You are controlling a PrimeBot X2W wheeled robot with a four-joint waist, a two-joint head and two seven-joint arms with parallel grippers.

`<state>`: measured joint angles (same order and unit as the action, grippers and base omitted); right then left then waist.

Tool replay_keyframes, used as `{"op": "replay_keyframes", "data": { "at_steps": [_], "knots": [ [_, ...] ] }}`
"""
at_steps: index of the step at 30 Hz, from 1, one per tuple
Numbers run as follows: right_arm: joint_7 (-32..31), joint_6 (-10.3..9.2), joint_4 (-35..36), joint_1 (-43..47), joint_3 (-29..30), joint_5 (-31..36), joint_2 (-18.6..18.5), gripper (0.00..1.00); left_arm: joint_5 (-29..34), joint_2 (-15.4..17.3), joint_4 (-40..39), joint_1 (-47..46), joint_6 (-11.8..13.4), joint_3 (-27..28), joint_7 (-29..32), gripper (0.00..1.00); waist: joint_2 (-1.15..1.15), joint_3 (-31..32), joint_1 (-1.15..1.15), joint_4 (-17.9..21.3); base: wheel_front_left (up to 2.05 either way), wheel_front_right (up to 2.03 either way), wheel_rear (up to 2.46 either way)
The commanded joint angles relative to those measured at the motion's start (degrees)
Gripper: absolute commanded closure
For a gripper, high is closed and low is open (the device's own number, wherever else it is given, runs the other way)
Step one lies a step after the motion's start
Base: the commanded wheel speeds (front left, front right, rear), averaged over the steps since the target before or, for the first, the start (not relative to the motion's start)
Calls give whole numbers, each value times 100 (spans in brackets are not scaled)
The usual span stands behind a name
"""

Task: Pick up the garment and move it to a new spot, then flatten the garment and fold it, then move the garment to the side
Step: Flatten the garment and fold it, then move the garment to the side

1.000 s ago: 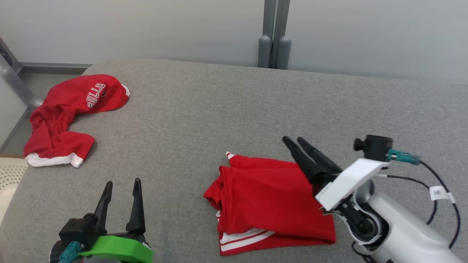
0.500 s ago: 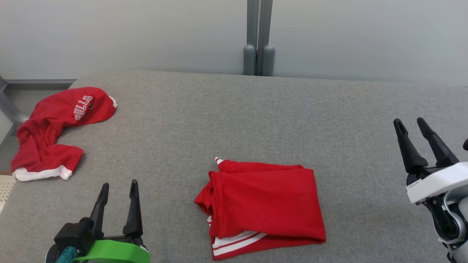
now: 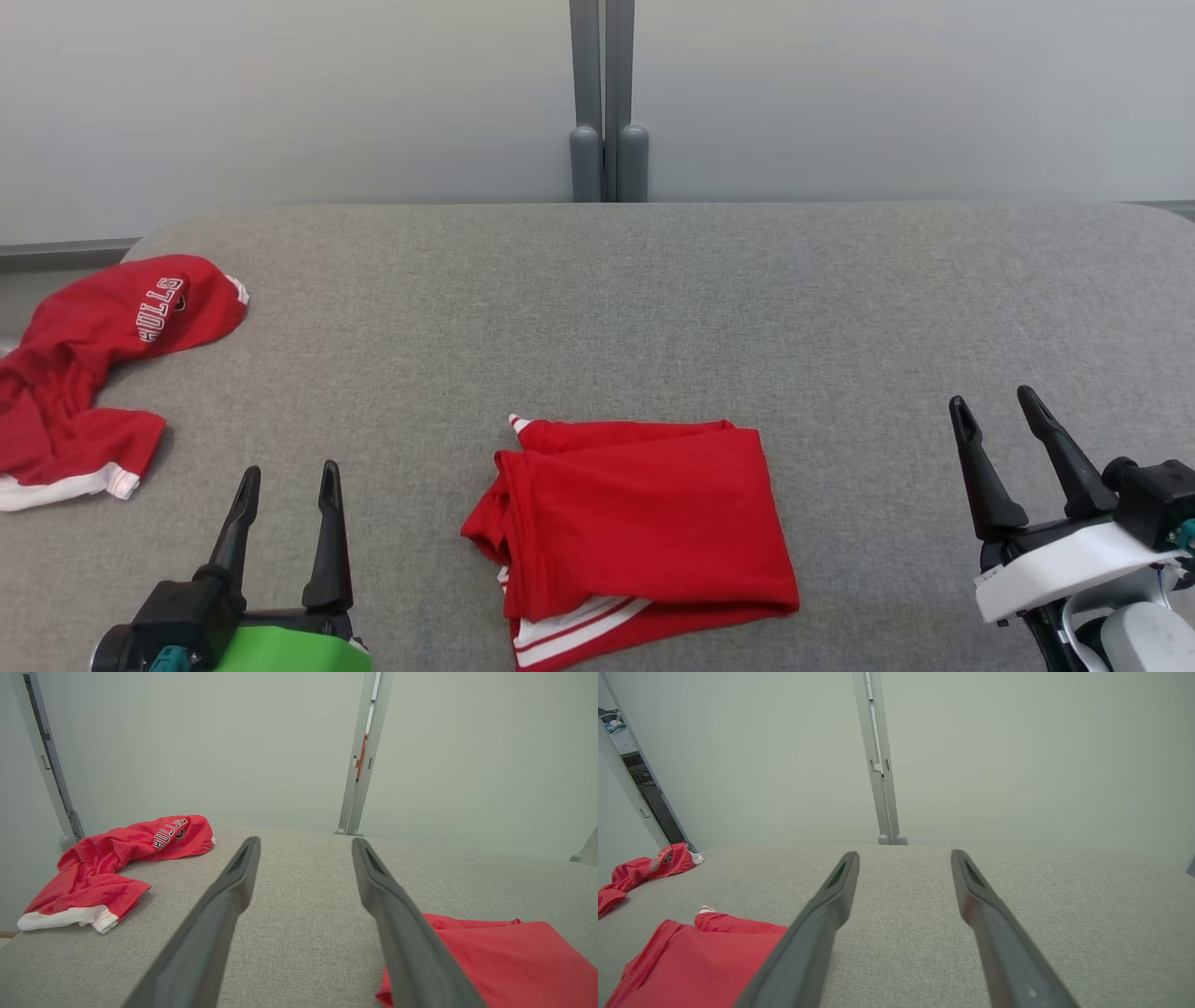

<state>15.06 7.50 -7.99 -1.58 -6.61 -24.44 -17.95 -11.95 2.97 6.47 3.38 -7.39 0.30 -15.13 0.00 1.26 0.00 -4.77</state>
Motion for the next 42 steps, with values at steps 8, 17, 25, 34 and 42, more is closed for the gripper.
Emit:
{"op": "replay_keyframes", "data": {
  "at_steps": [8, 17, 25, 34, 42],
  "knots": [
    [12, -1, -255, -57, -54, 76, 36, 0, 109, -4, 24, 111, -14, 48, 0, 0, 0, 84, 0, 139, 0, 0, 0],
    [13, -1, -530, -297, -497, -175, 26, 0, 231, 17, 122, 89, -14, -43, 0, 0, 0, 73, 0, 87, 0, 0, 0],
    [-432, -5, -1805, -1329, -1761, -961, -42, 0, 184, 10, 320, -107, -14, -235, 0, 0, 0, 10, 0, -338, 0, 0, 0],
    [-1543, -4, -3205, -2035, -2385, -1966, 188, 0, 141, 6, 433, -183, -14, -360, 0, 0, 0, -38, 0, -852, 0, 0, 0],
    [-2298, -4, -3949, -2159, -2511, -2690, 396, 0, 110, 4, 474, -188, -14, -396, 0, 0, 0, -75, 0, -1000, 0, 0, 0]
  ]
}}
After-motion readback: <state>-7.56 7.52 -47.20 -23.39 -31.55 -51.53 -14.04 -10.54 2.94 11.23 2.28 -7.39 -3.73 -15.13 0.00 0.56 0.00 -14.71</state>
